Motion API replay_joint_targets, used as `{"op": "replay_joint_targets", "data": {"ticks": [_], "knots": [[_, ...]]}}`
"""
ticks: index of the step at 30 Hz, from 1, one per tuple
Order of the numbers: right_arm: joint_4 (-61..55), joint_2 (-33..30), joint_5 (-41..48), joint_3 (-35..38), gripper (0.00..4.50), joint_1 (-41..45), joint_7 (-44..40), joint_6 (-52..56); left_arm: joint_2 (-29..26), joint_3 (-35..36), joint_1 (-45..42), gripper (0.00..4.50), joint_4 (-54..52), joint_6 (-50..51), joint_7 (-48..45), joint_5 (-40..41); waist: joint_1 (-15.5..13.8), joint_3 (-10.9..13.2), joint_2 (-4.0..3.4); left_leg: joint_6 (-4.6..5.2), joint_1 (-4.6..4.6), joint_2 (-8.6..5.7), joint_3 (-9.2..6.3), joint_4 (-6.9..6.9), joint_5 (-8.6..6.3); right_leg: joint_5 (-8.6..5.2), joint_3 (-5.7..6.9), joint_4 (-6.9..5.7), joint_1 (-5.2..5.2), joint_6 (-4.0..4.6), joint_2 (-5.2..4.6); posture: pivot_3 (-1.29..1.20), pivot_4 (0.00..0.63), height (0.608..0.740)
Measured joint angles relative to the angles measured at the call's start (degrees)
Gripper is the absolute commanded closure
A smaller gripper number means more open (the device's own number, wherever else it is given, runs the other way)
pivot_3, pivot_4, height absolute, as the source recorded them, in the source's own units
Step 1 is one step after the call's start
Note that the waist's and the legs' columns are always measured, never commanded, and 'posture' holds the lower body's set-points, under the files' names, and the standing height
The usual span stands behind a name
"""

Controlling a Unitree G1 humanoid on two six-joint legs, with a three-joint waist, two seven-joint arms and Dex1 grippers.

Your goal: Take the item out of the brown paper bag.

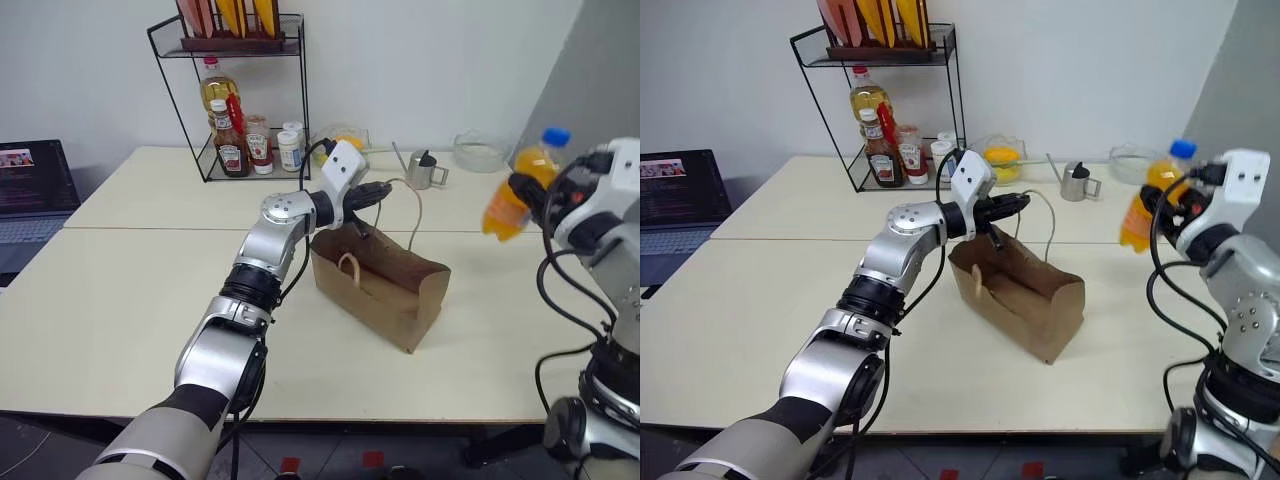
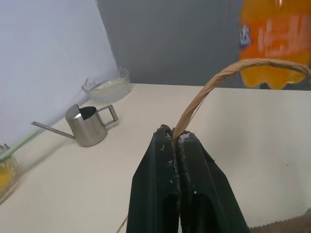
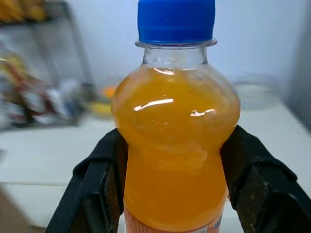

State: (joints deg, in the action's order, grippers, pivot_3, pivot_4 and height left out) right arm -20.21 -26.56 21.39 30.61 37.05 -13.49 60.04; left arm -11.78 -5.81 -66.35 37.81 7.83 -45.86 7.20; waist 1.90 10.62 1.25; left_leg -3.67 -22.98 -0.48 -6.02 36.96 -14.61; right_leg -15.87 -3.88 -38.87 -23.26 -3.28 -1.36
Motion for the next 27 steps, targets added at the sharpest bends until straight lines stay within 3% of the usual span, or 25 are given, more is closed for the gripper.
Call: {"op": "replay_joint_targets", "data": {"ticks": [7,15,21,27], "knots": [[9.51,3.15,-5.13,-5.5,1.84,-8.65,2.21,-13.23,0.1,-0.03,-0.01,4.5,0.0,-0.33,-0.06,-0.75,1.02,0.0,-0.01,0.02,0.08,0.06,0.05,0.0,0.02,0.0,-0.07,-0.07,0.01,0.0,0.09,0.0,0.15,0.74],[17.09,6.19,-6.92,-8.16,1.84,-12.1,2.86,-26.09,0.1,-0.02,0.0,4.5,-0.06,-0.28,-0.02,-0.79,1.22,0.0,-0.02,0.02,0.07,0.04,0.01,0.01,0.02,0.0,-0.04,-0.05,0.03,0.0,0.07,0.0,0.15,0.74],[12.14,5.97,-6.69,-10.02,0.02,-18.04,2.41,-25.35,-0.38,-0.01,0.16,4.5,-1.55,0.45,-0.02,-0.79,1.18,0.0,-0.02,0.02,0.08,0.04,0.01,0.04,0.02,0.0,-0.06,-0.06,0.06,0.0,0.07,0.0,0.15,0.74],[4.28,0.53,-5.25,-10.32,0.02,-18.49,0.13,-20.21,-0.45,0.0,0.21,4.5,-1.63,0.48,0.0,-0.79,1.13,-0.01,-0.03,0.02,0.08,0.05,-0.01,0.04,0.02,0.0,-0.04,-0.06,0.06,-0.01,0.09,0.0,0.15,0.74]]}}
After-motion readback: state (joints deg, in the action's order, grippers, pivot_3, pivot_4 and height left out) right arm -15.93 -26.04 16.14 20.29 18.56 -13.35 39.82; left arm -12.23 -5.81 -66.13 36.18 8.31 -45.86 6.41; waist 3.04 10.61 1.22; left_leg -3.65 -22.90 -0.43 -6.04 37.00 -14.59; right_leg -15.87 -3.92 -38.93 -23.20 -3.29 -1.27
